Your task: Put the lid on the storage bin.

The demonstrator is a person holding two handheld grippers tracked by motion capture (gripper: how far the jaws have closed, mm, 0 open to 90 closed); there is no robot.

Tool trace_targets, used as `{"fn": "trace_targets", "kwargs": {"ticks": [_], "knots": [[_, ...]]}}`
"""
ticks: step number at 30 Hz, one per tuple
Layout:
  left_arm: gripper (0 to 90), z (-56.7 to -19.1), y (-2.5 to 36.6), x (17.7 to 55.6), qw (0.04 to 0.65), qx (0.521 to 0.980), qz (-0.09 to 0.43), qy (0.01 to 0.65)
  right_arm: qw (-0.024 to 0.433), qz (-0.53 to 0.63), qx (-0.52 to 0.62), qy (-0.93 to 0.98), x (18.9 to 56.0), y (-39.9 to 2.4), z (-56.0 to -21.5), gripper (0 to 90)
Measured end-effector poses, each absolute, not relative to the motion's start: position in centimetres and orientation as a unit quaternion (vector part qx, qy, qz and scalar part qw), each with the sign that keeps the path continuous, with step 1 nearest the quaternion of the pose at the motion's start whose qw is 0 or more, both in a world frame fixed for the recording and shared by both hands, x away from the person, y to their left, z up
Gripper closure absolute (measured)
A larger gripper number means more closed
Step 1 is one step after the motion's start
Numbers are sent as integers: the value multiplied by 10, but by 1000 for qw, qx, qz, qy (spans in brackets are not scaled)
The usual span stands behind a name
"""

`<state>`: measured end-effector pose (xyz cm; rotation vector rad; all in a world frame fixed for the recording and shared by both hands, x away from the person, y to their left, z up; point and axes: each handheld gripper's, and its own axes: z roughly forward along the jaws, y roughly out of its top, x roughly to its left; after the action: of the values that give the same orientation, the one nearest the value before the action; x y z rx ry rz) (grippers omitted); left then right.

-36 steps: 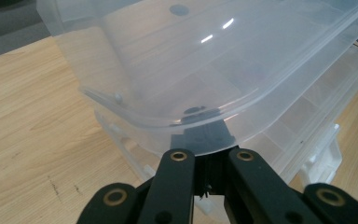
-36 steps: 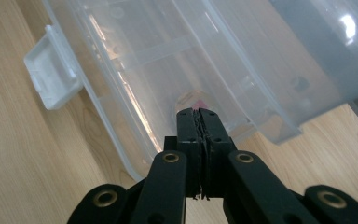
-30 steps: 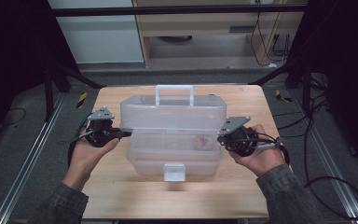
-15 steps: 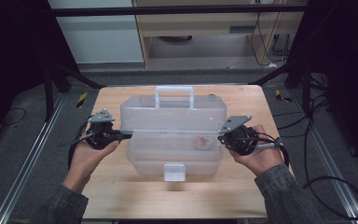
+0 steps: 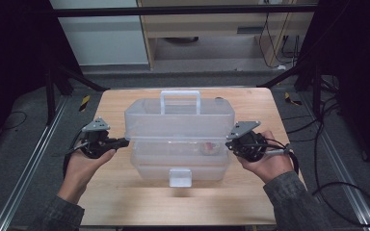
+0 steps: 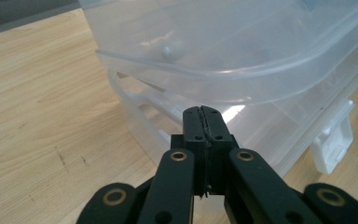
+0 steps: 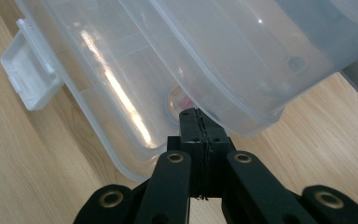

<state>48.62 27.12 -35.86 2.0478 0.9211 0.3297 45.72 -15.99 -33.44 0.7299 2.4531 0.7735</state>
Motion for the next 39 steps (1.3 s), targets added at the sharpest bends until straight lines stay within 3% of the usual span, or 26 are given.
{"fn": "trace_targets", "kwargs": {"ticks": [24,39], "knots": [[899,-365,271,482,429,817,122,366,220,278,267,896,440,-165,-341,858],[899,-369,270,480,425,820,123,364,221,272,301,887,429,-192,-355,825]]}}
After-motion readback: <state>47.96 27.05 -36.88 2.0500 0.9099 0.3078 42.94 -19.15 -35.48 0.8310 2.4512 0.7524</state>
